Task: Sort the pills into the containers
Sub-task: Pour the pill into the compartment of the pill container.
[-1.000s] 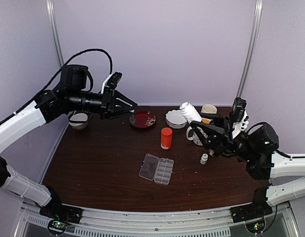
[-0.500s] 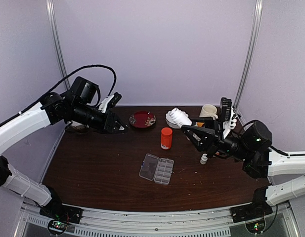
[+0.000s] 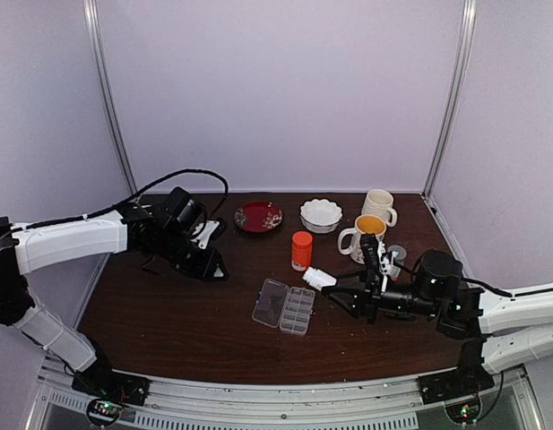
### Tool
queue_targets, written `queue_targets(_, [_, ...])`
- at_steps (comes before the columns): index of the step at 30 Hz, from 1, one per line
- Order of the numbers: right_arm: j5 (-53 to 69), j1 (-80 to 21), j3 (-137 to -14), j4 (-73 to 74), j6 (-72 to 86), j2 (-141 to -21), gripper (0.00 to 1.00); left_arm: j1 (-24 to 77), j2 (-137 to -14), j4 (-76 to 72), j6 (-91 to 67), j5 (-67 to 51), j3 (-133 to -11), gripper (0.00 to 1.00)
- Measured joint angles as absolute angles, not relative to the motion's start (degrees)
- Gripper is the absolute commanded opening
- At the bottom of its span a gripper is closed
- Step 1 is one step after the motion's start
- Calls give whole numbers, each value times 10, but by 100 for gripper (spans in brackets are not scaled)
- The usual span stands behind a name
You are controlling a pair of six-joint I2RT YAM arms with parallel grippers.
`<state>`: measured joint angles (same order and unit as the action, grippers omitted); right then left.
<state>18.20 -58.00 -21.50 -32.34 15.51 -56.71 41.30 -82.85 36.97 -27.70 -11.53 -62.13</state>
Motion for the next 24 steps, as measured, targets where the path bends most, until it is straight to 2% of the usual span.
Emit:
queue_targets(9, [206,-543,-189,-312,173,-637,0,423,-865,314,-277,-74,-574,25])
queue_targets(17, [294,-498,-180,-363,194,-751,0,453,-889,280,-280,-48,-550,24])
queue_targets(24, [346,-481,-180,-382,199,-772,0,460,-891,265,-286,-42,-538,24])
